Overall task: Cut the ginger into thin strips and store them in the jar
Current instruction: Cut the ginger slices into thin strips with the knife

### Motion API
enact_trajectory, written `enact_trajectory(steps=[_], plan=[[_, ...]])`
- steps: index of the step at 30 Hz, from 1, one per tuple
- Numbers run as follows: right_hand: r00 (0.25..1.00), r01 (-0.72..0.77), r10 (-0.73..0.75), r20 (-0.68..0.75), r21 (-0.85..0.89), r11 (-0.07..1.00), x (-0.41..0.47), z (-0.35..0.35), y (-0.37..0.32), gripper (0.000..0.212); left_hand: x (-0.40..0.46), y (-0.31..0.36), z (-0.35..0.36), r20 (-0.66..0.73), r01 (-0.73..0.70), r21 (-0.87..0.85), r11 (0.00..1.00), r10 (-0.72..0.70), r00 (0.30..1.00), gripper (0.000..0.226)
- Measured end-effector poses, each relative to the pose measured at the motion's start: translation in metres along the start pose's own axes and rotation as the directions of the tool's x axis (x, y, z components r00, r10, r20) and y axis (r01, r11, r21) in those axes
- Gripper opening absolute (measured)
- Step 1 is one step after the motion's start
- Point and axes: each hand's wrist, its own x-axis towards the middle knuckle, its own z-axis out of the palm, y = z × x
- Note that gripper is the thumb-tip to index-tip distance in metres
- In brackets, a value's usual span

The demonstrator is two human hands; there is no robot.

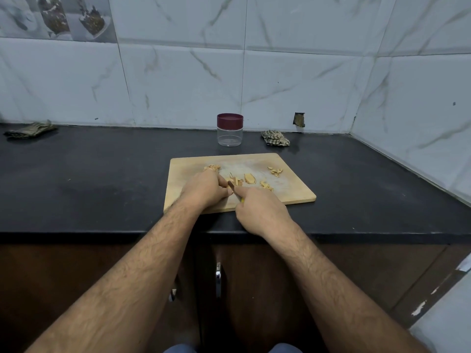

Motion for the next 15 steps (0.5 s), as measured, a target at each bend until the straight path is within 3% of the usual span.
enact_trajectory(steps=[8, 15], plan=[[1.0, 0.004, -0.004, -0.001, -0.033, 0.999, -0.0033, -0.001, 0.0016, 0.057, -0.0028, -0.0014, 0.0078, -0.149, 0.064, -0.074, 0.995, -0.075, 0.986, 0.027], [1.0, 0.006, -0.006, -0.006, -0.038, 0.999, -0.0036, -0.0015, 0.0044, 0.057, -0.0015, 0.0003, 0.0057, -0.121, 0.054, -0.056, 0.997, -0.06, 0.991, 0.019]])
